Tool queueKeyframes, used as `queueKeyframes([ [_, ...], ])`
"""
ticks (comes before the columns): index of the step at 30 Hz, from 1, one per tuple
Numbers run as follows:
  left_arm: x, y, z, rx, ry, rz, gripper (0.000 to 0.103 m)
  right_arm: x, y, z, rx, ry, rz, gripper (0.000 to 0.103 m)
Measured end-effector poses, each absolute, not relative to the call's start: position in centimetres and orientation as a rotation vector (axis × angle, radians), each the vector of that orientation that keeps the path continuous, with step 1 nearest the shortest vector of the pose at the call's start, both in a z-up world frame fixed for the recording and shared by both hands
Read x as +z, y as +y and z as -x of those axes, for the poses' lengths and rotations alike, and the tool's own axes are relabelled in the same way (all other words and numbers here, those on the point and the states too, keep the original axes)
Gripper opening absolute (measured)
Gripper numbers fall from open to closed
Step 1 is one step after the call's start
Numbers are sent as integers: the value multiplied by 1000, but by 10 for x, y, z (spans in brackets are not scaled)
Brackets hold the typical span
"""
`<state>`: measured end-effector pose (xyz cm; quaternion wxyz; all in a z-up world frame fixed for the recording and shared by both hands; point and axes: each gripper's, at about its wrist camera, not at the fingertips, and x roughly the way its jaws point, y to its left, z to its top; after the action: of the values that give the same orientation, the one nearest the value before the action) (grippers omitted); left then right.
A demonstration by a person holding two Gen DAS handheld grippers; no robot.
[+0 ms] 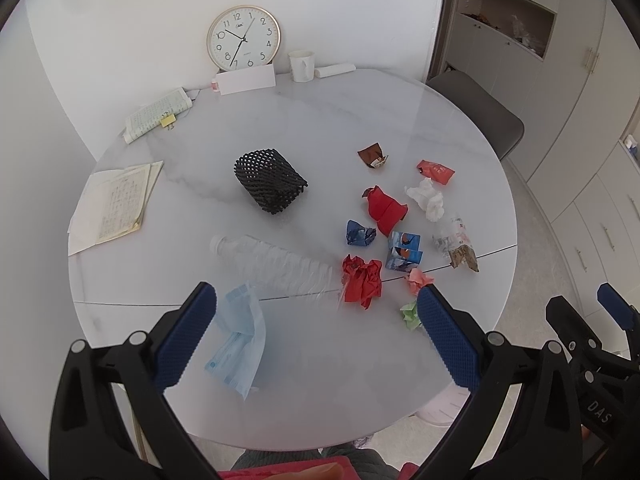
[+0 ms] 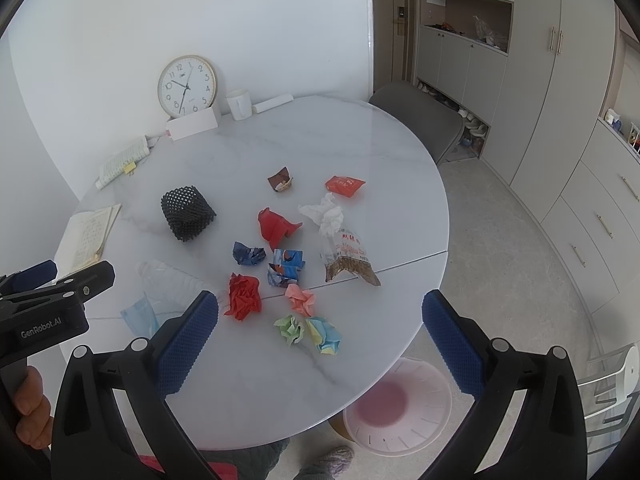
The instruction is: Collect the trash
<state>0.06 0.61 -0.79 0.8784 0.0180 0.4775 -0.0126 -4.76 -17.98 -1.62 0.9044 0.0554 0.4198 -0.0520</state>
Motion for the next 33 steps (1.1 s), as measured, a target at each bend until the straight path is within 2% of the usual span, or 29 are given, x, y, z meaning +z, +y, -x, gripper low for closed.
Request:
queueKeyframes([
  [33, -9, 10, -2, -10, 1004, -38, 96, -17, -178, 48, -108, 870, -113, 101],
])
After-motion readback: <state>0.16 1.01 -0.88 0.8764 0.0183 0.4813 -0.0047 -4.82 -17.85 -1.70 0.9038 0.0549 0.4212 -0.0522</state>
